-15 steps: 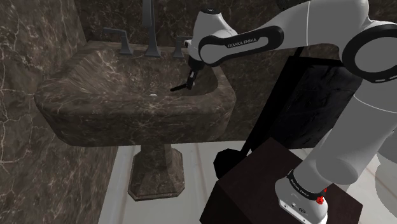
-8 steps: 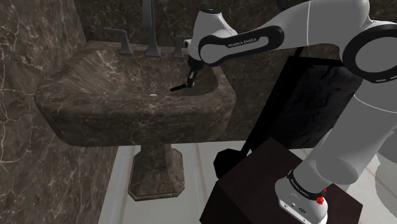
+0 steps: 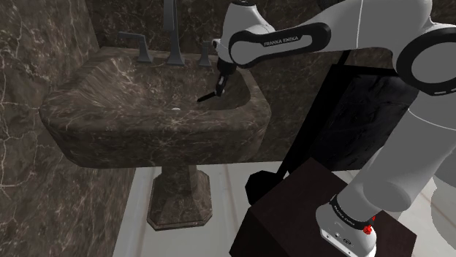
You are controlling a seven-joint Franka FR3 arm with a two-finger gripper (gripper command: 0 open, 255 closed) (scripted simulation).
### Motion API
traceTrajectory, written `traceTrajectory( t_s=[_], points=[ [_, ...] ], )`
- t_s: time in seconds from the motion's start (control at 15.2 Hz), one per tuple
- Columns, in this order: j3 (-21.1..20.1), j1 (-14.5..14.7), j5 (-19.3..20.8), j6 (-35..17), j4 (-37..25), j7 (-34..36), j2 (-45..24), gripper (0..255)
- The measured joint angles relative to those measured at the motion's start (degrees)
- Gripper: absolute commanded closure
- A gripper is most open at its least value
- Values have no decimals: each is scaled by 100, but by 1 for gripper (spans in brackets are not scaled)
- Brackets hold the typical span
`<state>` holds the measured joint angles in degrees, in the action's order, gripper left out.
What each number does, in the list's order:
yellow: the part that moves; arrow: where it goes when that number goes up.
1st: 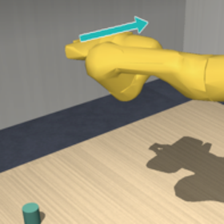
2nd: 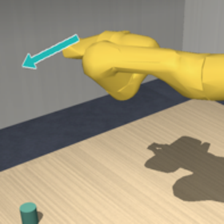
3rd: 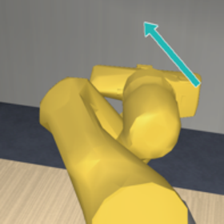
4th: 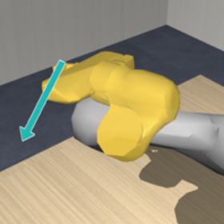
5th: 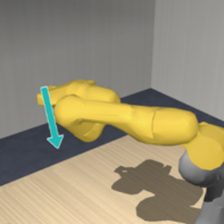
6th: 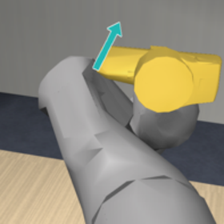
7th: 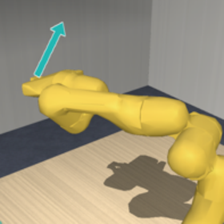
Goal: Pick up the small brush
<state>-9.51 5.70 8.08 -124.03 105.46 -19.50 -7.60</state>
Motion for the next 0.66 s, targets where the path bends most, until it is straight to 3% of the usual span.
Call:
traceTrajectory(
  t_s=[0.66],
  points=[
    [-18, 9, -69, 678, -566, -83, 117, 255]
  ],
)
